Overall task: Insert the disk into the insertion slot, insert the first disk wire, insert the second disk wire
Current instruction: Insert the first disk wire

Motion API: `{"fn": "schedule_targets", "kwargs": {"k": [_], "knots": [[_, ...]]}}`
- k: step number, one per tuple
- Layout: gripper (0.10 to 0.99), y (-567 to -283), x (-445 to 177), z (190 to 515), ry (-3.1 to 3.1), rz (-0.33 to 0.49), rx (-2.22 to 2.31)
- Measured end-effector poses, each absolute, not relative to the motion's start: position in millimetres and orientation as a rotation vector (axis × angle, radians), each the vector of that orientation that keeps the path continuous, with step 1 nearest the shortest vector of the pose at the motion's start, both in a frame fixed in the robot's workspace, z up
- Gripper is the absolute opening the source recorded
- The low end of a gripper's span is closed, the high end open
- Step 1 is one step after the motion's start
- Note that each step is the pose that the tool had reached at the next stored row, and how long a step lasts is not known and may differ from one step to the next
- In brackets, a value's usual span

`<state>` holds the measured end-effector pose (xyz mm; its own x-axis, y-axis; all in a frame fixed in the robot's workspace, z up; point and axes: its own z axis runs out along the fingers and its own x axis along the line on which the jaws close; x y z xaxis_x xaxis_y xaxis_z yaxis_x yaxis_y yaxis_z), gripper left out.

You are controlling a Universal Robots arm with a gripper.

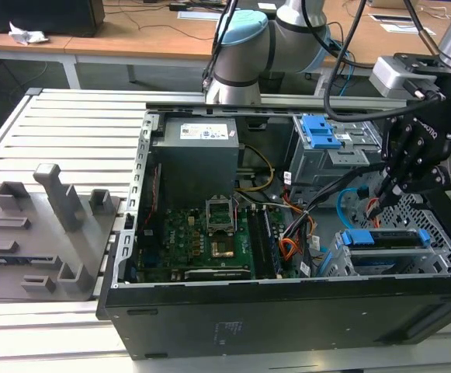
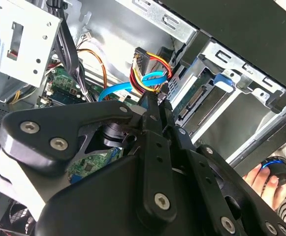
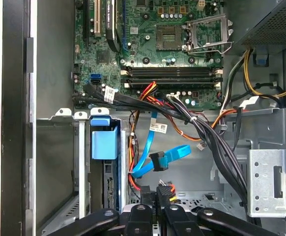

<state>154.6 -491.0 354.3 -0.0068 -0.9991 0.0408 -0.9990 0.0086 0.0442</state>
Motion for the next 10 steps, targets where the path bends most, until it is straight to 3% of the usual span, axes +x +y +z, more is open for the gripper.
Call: {"fn": "schedule_targets", "kwargs": {"k": [10], "knots": [[0.165, -505.1, 154.6, 354.1, -2.187, -0.004, 2.171]]}}
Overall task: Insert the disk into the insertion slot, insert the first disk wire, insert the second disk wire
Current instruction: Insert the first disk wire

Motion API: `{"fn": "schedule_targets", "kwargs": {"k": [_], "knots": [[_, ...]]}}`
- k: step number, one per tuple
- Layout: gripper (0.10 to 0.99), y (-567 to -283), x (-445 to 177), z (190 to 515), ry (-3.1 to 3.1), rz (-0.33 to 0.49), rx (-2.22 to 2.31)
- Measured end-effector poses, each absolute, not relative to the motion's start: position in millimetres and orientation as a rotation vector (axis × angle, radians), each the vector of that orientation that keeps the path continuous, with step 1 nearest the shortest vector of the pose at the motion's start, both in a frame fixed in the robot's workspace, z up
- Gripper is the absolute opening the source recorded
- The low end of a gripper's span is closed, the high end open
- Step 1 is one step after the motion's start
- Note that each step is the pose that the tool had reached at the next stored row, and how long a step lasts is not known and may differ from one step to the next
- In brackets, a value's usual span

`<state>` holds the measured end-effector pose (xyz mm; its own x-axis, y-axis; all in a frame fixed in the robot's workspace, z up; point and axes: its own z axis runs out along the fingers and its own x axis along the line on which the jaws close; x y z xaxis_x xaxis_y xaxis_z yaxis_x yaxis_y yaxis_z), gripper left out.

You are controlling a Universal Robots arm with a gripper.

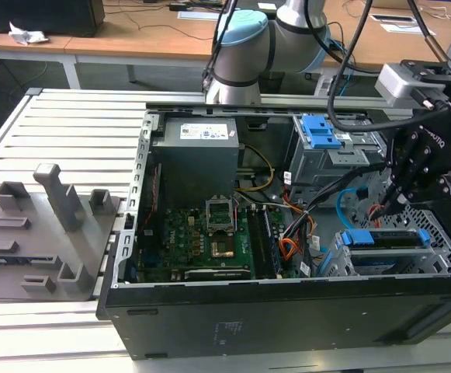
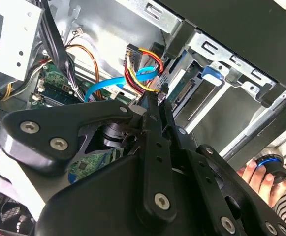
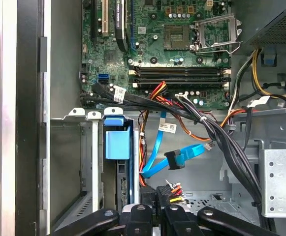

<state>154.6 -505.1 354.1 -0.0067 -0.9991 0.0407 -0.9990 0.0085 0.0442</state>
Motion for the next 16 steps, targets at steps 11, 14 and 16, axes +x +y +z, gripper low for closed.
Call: {"fn": "schedule_targets", "kwargs": {"k": [11, 14, 16], "knots": [[0.165, -513.1, 154.6, 353.0, -2.187, -0.004, 2.171], [0.165, -514.8, 154.6, 352.1, -2.187, -0.004, 2.171], [0.165, -515.8, 154.6, 351.9, -2.187, -0.004, 2.171]]}}
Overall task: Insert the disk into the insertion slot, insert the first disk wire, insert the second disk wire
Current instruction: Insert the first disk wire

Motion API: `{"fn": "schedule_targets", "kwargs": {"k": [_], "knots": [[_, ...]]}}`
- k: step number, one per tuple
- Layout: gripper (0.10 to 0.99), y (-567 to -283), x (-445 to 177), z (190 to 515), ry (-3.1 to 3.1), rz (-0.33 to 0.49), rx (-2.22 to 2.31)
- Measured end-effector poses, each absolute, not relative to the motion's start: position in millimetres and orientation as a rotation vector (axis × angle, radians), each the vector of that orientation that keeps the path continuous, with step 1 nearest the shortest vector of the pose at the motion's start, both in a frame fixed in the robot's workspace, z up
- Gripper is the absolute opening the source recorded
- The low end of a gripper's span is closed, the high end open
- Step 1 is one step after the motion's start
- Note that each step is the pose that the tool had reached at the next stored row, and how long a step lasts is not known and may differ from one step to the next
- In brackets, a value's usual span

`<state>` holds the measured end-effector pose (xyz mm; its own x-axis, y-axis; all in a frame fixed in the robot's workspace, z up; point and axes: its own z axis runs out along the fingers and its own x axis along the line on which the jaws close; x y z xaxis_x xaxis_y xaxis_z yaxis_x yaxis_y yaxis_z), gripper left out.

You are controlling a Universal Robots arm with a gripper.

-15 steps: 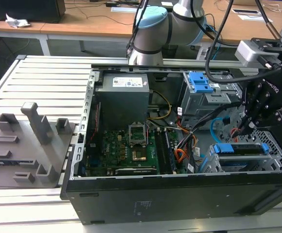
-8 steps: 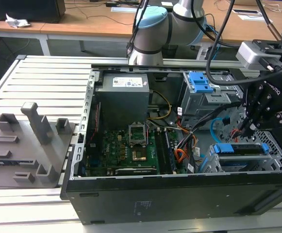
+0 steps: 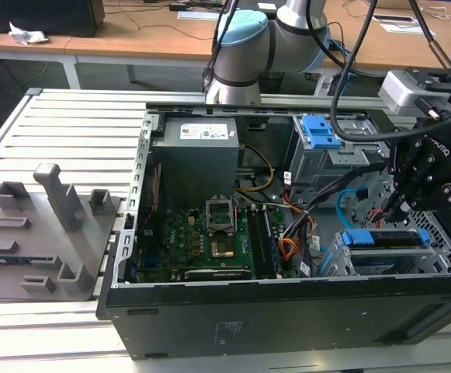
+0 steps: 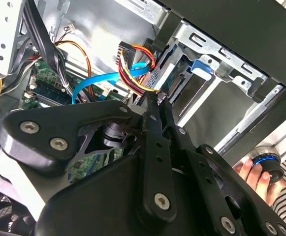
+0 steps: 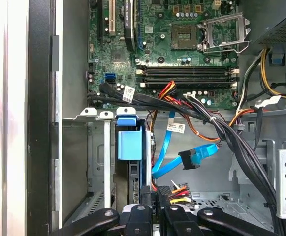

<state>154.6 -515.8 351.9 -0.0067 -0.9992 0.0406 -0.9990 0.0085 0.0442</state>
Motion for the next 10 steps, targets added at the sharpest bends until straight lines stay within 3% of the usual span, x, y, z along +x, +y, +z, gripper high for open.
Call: {"fn": "schedule_targets", "kwargs": {"k": [10], "knots": [[0.165, -517.7, 154.6, 347.8, -2.187, -0.004, 2.171]]}}
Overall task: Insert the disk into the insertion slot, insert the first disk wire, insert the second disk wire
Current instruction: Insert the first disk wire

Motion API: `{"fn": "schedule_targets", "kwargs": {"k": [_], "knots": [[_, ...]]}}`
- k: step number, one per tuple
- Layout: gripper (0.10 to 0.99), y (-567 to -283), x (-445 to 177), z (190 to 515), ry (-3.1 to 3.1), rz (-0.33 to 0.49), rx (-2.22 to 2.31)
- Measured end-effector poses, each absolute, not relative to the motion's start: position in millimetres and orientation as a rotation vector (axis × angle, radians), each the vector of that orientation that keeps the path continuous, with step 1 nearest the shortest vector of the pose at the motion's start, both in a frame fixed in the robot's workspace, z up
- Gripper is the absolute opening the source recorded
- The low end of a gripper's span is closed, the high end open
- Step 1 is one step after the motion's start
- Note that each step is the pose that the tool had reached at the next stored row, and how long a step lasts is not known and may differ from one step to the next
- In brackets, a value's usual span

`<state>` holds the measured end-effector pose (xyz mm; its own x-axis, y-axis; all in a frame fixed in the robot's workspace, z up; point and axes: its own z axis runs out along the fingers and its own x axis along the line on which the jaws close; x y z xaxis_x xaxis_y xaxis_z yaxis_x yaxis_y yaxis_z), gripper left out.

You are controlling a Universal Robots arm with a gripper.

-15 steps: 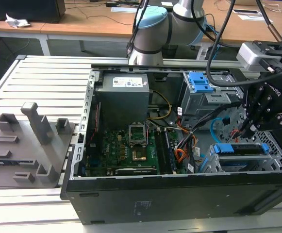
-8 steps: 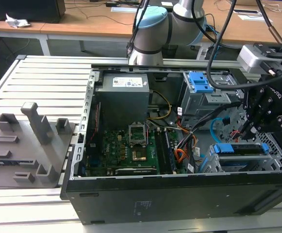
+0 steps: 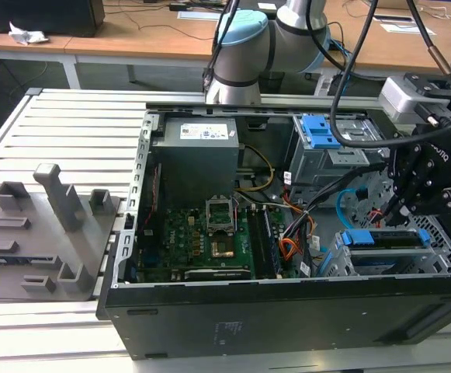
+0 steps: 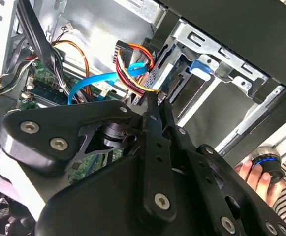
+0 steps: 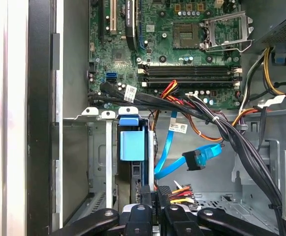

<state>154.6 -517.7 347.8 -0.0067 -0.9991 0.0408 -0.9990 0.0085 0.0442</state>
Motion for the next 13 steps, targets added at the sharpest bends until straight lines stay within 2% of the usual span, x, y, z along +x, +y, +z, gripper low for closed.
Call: {"fn": "schedule_targets", "kwargs": {"k": [13], "knots": [[0.165, -530.3, 154.7, 347.6, -2.187, -0.004, 2.171]]}}
